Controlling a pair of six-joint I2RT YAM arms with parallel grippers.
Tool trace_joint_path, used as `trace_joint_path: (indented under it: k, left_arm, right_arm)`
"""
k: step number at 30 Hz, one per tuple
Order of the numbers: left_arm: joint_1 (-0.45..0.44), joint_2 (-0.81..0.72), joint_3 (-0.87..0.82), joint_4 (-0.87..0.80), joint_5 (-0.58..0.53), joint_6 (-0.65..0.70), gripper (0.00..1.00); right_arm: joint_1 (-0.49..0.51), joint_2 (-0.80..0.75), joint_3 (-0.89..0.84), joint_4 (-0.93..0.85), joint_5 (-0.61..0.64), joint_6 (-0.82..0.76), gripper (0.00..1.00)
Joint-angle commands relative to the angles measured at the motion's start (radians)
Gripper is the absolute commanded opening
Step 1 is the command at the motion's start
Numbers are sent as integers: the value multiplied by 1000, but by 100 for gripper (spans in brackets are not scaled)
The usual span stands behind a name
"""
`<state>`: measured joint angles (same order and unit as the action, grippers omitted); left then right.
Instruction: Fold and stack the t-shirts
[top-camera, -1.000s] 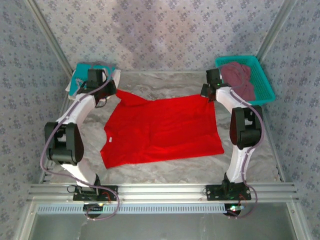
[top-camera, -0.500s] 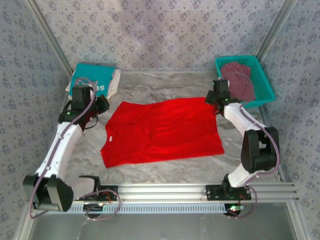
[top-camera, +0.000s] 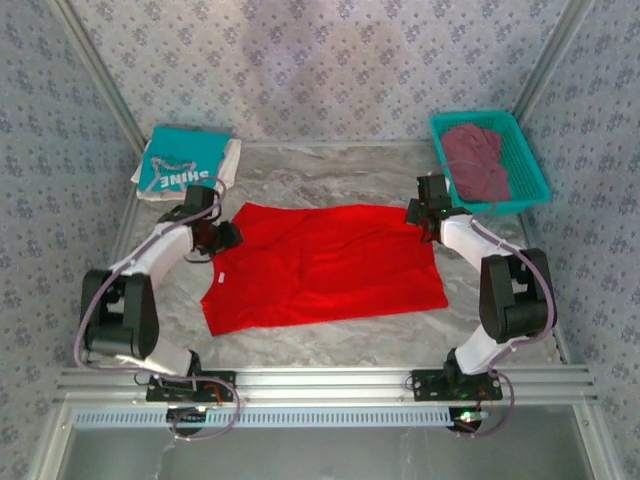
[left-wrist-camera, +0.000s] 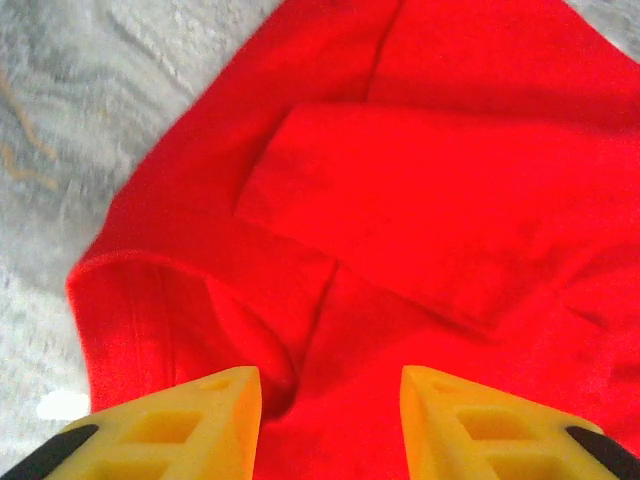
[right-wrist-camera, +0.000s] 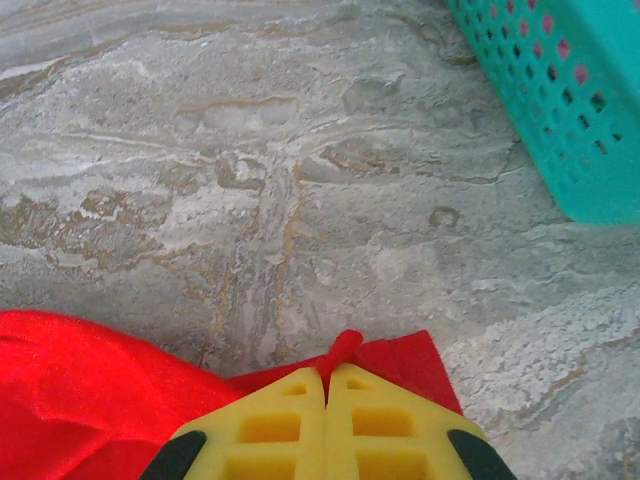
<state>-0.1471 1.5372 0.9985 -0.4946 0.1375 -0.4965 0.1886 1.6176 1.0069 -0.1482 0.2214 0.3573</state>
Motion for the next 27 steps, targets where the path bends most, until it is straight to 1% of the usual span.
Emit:
trace_joint_path:
  k: [1,3,7,10,16,20,22,23,25,27]
  left_arm:
    - [-1,92,129,50,-55,66,43]
    - [3,152,171,42,-81,78,46]
    - [13,241,222,59,-137,99,47]
    - [12,302,267,39,-122,107,47]
    - [10,380,278,44,-122,104,45]
    - [7,404,272,55,-111,102,35]
    - [5,398,270,49,-103,97,26]
    - [2,383,261,57,-103,98,23]
    - [-5,362,246,63,-106,94,12]
    - [-9,341,248,49,-104,90,5]
  right_arm:
    - [18,7,32,6,13,-12,0]
    - [27,4,27,6,17,-11,0]
    - [38,1,12,12,26,-9,0]
    - [41,1,6,15,25,-7,0]
    - [42,13,7,13,25,-8,0]
    - [43,21,14,10,25,-9,0]
    - [43,24,21,5,26,-11,0]
    - [43,24,24,5,25,-11,0]
    - [43,25,27,5,27,-12,0]
    - [44,30,32,4,27,-14,0]
